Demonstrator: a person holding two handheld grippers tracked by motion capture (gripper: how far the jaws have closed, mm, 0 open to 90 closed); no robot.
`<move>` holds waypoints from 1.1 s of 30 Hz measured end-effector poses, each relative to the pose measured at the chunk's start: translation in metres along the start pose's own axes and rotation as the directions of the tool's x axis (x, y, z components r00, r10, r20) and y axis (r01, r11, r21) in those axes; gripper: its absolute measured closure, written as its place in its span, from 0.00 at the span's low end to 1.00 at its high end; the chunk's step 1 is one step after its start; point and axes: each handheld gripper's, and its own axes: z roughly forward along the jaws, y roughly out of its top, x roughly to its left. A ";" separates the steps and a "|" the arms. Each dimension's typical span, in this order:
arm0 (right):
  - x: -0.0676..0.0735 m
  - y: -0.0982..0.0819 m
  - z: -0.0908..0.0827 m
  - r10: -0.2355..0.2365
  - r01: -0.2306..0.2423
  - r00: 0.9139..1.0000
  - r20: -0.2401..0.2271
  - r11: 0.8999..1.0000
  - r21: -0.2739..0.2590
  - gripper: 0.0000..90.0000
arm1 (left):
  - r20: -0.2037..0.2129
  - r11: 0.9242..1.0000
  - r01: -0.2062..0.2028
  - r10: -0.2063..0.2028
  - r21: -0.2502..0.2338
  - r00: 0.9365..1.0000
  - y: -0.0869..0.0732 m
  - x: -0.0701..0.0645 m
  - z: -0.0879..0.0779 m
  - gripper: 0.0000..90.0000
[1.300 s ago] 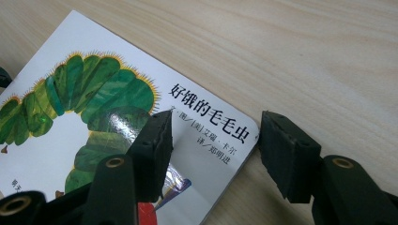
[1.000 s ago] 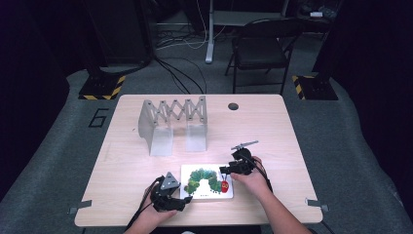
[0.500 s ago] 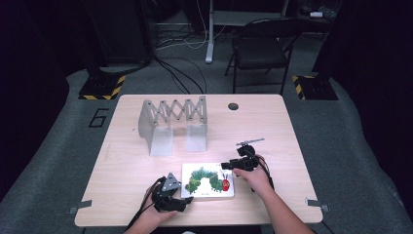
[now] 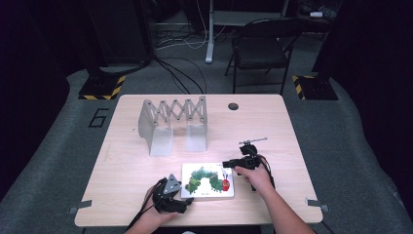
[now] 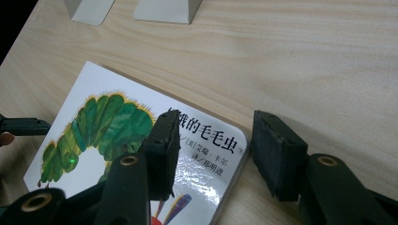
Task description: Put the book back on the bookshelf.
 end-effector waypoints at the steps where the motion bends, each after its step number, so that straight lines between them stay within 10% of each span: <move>1: 0.001 0.000 0.000 0.007 -0.007 1.000 -0.003 1.000 0.000 0.58 | -0.008 1.000 0.003 -0.003 -0.008 1.000 0.000 -0.001 0.001 0.24; 33: 0.014 -0.001 -0.019 -0.029 0.028 1.000 -0.008 0.998 -0.057 0.58 | -0.002 1.000 0.003 -0.003 0.006 1.000 0.002 -0.003 0.006 0.11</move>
